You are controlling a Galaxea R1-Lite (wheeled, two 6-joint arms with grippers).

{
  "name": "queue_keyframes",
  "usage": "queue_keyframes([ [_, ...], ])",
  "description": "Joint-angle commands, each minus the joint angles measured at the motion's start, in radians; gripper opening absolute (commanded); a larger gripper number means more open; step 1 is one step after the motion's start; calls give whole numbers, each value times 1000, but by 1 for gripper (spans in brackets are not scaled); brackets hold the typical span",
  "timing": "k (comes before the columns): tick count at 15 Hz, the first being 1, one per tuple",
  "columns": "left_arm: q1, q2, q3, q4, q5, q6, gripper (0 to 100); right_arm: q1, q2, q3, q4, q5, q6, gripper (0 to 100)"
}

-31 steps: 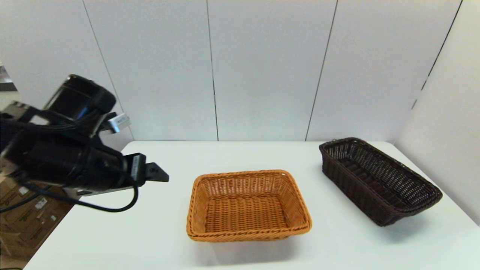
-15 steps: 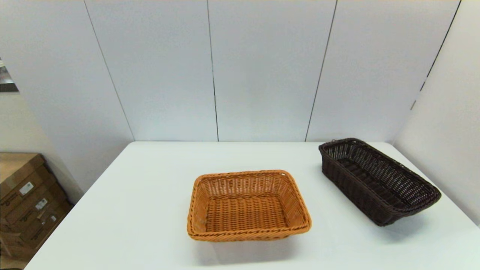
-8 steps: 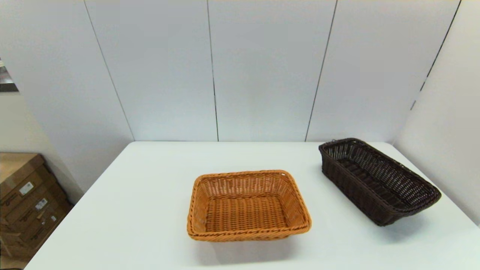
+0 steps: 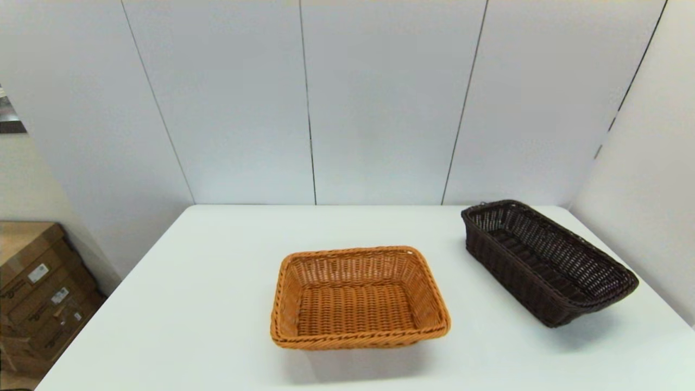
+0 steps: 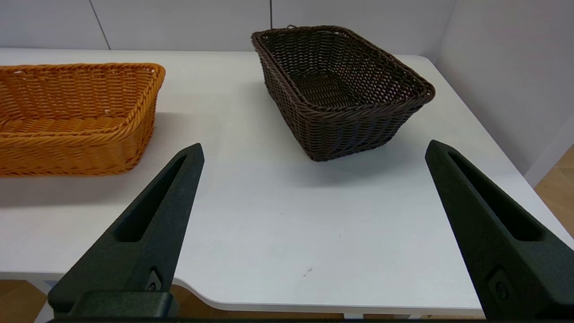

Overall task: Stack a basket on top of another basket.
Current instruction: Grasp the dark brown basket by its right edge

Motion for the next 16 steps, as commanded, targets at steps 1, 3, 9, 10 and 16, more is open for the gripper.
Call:
queue_keyframes([
  [1,20,-25,50,-73,-5,75,100,0,0,2,0,0,0,100],
  [3,4,-76,152,-259,-8,212,100,0,0,2,0,0,1,100],
  [9,-8,-174,451,-641,-77,408,100,1,0,5,-17,0,1,100],
  [10,-8,-183,472,-680,-77,409,100,0,0,5,-17,0,1,100],
  [16,-16,-260,623,-822,-100,437,100,1,0,5,-17,0,1,100],
])
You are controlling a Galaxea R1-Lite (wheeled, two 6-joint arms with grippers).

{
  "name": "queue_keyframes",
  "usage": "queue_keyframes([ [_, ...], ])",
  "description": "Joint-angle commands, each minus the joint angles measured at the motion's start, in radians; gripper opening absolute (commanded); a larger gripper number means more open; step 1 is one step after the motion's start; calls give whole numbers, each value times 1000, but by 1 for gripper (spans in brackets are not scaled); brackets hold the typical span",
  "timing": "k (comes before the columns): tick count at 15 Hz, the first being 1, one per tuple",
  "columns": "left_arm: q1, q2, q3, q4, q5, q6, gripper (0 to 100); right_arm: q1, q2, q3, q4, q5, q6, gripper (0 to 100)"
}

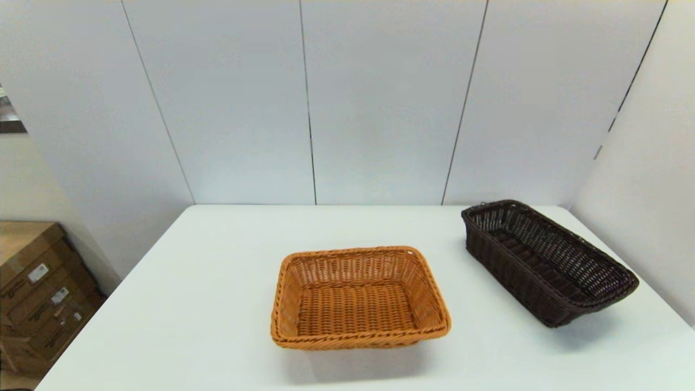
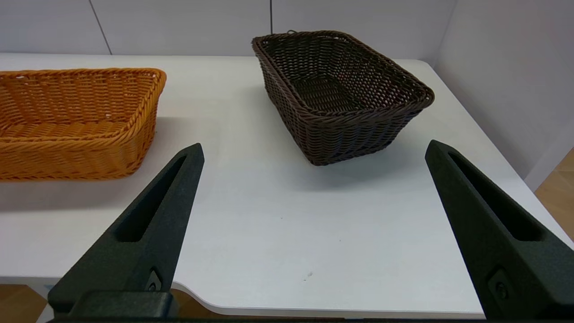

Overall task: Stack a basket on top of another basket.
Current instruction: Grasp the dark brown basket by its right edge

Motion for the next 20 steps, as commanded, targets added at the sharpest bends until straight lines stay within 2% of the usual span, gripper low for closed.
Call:
queue_keyframes([
  [1,0,-25,87,-89,-16,-8,100,0,0,0,1,0,1,100],
  [8,0,-25,89,-92,-16,-22,100,-1,0,-4,7,-5,-9,100],
  [9,-1,-25,89,-92,-18,-22,100,-1,2,-52,25,-11,-20,100],
  [10,-1,-25,89,-92,-16,-21,100,-1,22,-147,90,-25,-22,100],
  [12,-1,-25,89,-92,-16,-18,100,-3,140,-357,285,-23,-23,100],
  [13,-1,-25,89,-92,-16,-22,100,-27,272,-466,334,-23,-20,100],
  [16,-1,-25,89,-92,-16,-21,100,-162,619,-676,348,-23,-8,100],
  [18,0,-25,89,-92,-16,-21,100,-159,800,-753,366,-25,-13,100],
  [20,-1,-25,89,-92,-16,-22,100,-154,993,-813,400,-29,21,100],
])
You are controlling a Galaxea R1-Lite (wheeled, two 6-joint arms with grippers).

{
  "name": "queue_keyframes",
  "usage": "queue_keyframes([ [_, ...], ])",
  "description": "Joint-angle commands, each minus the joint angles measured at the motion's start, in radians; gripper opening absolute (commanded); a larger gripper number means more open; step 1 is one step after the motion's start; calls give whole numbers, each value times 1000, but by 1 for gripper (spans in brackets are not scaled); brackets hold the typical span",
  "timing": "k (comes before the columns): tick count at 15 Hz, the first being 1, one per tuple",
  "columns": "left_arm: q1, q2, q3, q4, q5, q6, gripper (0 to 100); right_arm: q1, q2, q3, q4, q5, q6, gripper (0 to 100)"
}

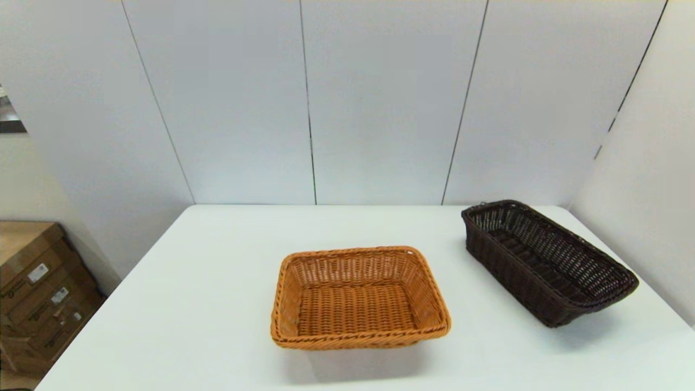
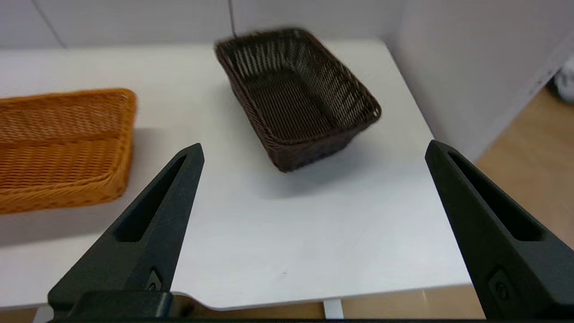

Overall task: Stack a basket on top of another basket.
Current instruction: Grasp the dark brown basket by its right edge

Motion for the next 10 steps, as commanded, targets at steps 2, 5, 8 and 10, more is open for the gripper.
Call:
queue_keyframes([
  [2,0,-2,0,1,1,-4,100,-12,634,-256,88,-58,136,100],
  [5,0,-2,0,1,1,-9,100,76,861,-303,108,-162,365,100],
  [8,0,-2,0,1,2,-22,100,106,1001,-362,125,-213,530,100],
  [10,0,-2,0,1,2,-22,100,114,1078,-389,141,-222,606,100],
])
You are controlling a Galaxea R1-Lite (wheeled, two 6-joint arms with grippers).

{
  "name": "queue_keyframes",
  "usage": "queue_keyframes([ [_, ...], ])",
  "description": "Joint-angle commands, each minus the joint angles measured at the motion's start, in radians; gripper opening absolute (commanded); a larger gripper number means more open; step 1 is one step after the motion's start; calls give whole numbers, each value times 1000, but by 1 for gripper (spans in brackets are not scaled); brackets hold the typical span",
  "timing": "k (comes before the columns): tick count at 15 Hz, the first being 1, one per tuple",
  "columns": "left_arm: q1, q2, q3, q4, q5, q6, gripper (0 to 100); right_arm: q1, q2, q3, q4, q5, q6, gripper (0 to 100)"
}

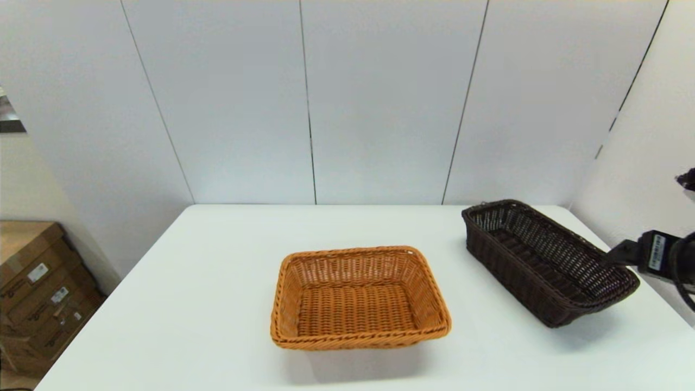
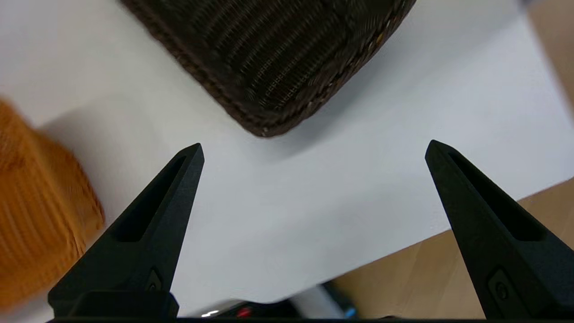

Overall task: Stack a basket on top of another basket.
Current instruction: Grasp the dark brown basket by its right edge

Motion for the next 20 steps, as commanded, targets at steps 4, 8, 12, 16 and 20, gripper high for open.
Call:
queue_keyframes([
  [4,0,-2,0,0,1,-1,100,34,340,-118,30,-88,351,100],
  [8,0,-2,0,2,1,-3,100,-7,400,-139,28,-88,427,100],
  [12,0,-2,0,0,2,-4,100,-90,457,-153,19,-86,455,100],
  [16,0,-2,0,0,2,-4,100,-104,512,-187,25,-80,483,100],
  [20,0,-2,0,0,2,-4,100,-104,544,-190,28,-79,483,100],
])
